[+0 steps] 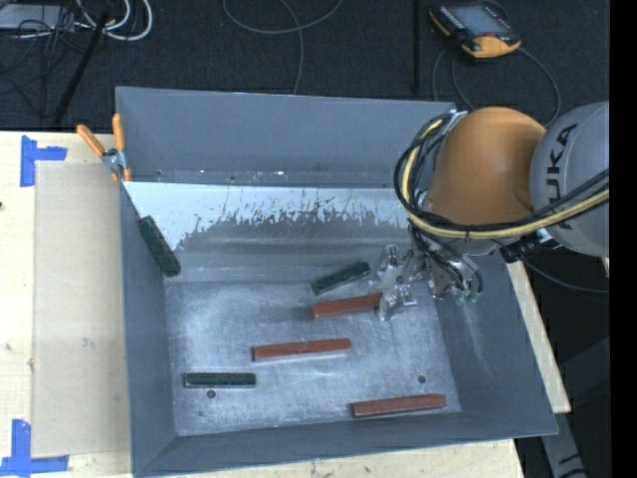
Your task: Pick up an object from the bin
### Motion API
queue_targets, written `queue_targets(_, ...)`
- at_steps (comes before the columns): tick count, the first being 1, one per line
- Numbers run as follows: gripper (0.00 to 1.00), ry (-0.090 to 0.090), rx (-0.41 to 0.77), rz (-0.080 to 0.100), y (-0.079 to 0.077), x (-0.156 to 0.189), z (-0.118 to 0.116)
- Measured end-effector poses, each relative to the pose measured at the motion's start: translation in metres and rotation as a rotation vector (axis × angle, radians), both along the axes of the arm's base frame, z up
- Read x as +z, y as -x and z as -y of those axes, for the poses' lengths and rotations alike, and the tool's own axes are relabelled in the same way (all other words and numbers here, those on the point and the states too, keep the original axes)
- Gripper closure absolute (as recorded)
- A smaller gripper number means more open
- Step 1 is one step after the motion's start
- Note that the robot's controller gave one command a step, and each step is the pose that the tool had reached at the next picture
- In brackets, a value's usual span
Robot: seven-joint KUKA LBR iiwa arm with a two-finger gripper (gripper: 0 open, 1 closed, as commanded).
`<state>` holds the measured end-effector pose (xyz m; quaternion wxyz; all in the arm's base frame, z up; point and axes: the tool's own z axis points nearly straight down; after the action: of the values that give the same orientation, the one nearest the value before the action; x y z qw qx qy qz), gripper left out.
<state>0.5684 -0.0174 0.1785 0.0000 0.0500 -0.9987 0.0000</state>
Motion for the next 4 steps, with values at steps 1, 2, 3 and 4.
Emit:
queue_targets(1, 1.0, 0.0, 0.177, 0.0, 0.016, -0.021, 0.001)
queue_targets(2, 1.0, 0.0, 0.324, 0.003, -0.001, -0.052, -0.007)
queue_targets(3, 1.0, -0.001, 0.14, 0.001, -0.016, -0.075, 0.004)
queue_targets(4, 1.0, -0.001, 0.333, -0.002, -0.019, -0.061, 0.001)
